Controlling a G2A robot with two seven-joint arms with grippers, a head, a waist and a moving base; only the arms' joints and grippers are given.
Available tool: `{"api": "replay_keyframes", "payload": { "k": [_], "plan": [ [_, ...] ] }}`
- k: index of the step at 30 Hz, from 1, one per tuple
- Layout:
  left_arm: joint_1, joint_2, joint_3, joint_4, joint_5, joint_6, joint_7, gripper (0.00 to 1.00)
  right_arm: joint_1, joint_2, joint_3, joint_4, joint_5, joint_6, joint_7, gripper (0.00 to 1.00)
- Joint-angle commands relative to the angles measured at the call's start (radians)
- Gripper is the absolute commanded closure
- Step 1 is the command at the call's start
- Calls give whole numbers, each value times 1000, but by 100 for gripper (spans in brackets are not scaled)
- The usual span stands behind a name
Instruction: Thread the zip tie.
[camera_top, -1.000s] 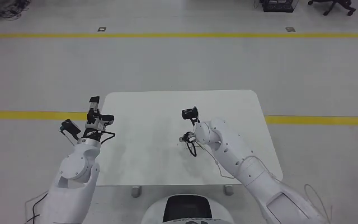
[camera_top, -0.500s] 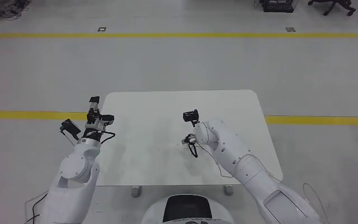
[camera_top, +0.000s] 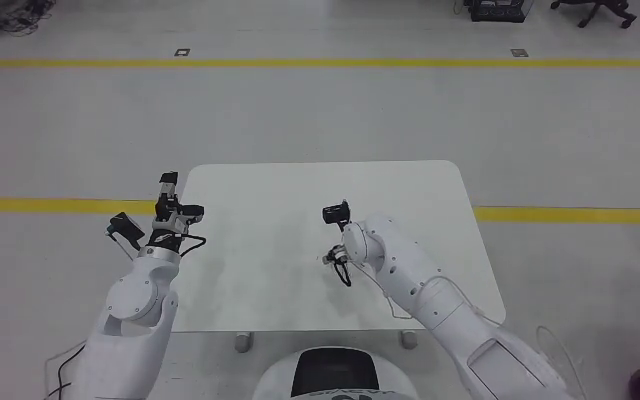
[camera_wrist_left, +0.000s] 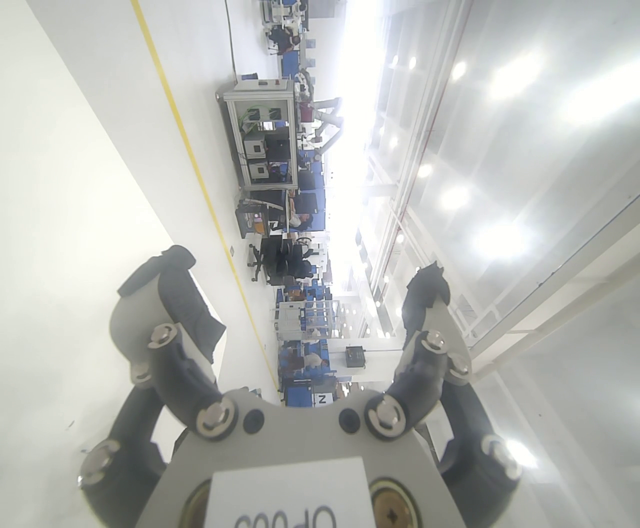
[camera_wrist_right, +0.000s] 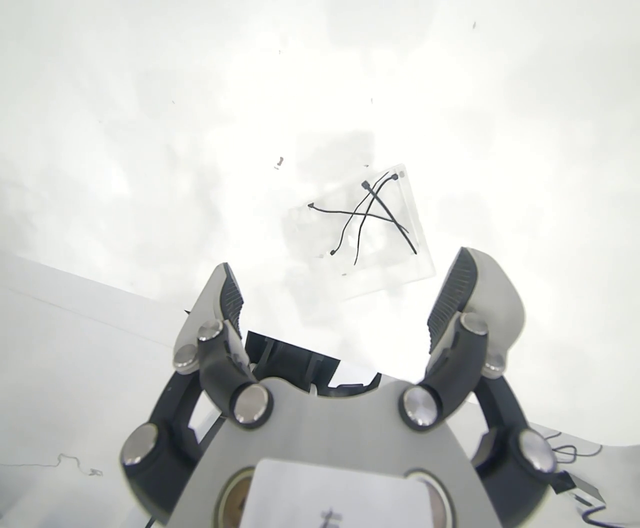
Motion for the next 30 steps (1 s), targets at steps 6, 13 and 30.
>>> {"api": "replay_keyframes", "payload": {
  "k": [6,13,30],
  "plan": [
    [0,0,0,0,0,0,0,0,4,-1,-4,6,1,-4,2,0],
    [0,0,0,0,0,0,0,0,-5,-3,2,30,6,-5,-36,0],
    [0,0,0,0,0,0,0,0,-13,-4,1,43,5,-22,-65,0]
  ]
}}
